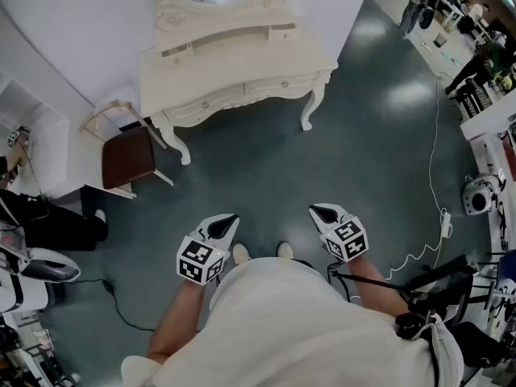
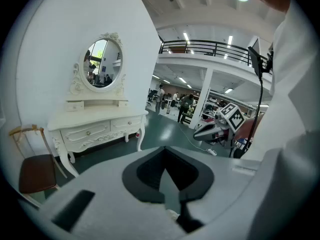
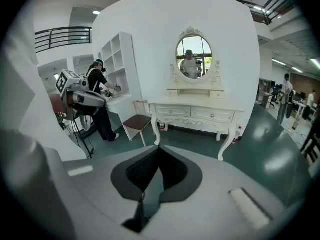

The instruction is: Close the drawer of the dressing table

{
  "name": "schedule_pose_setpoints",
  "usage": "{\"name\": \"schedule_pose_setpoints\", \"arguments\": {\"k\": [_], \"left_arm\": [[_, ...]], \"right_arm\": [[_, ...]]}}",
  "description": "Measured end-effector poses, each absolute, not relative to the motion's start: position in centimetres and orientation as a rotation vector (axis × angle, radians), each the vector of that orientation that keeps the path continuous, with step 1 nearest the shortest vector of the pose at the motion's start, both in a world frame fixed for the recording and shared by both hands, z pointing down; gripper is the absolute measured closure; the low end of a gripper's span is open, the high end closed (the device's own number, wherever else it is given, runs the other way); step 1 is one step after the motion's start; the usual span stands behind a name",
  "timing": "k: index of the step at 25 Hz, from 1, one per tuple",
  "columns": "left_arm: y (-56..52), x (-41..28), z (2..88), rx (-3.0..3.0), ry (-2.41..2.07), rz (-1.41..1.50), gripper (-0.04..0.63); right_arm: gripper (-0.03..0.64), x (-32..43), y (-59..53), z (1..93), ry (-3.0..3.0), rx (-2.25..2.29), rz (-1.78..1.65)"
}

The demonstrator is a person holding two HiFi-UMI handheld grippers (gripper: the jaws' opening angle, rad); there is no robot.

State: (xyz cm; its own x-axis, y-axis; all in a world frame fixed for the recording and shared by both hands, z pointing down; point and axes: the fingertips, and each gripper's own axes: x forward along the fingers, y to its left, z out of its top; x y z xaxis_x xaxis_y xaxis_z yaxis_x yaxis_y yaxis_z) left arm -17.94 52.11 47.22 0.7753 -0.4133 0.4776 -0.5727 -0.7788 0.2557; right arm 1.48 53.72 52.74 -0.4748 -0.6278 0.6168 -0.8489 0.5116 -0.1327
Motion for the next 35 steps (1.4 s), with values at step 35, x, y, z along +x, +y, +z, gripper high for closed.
{"name": "schedule_pose_setpoints", "arguments": {"k": [35], "left_arm": [[45.5, -1.0, 47.4, 2.612, -0.759, 0.620, 0.592]], "right_arm": [[0.606, 18.1, 47.9, 55.0, -2.281, 1.360, 0.643]]}}
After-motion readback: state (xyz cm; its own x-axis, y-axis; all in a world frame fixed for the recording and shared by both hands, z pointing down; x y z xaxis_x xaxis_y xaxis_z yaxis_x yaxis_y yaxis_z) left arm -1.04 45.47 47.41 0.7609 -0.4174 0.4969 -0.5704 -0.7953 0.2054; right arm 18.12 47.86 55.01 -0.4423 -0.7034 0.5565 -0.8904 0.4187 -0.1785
